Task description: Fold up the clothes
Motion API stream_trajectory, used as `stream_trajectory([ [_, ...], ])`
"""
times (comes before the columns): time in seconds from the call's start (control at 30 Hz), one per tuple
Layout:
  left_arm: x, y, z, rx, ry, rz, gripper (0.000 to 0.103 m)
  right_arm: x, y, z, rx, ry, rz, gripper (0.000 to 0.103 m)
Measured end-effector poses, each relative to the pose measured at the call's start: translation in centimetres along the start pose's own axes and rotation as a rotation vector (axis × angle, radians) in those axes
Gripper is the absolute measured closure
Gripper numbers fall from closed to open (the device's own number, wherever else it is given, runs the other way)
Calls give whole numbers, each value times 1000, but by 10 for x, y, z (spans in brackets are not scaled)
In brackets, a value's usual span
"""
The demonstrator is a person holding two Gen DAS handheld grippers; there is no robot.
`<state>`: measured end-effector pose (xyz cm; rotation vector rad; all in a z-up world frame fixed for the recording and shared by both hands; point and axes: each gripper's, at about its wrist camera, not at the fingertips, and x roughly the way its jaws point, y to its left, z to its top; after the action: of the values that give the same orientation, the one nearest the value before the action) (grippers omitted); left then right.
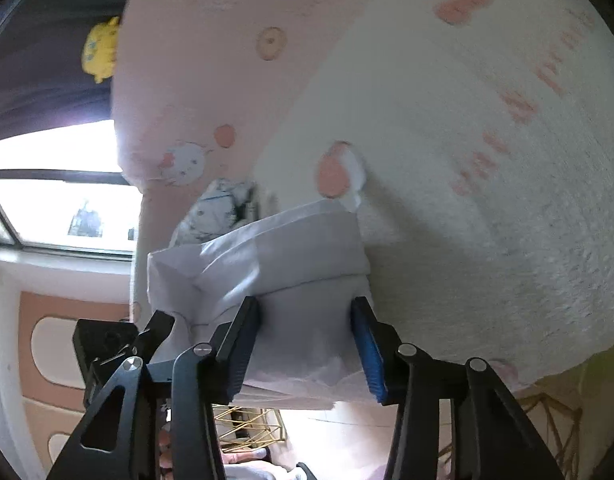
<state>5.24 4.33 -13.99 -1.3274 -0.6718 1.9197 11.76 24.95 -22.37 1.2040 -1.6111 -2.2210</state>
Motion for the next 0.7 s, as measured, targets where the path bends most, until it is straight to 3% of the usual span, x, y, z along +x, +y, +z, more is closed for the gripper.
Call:
stream_trajectory([
  [0.2,-19,14,1,-22,-32,9,56,13,52,-1,-216,29,-78,58],
  [0.37,-22,46,-4,-116,-27,14,56,30,80,-11,-378,63,-172,58],
  [0.6,-23,88,-7,-197,-21,51,56,64,78,-20,-492,135,-300,58],
  [0.7,-30,79,-10,-149,-38,92,56,68,75,-19,-503,134,-315,59],
])
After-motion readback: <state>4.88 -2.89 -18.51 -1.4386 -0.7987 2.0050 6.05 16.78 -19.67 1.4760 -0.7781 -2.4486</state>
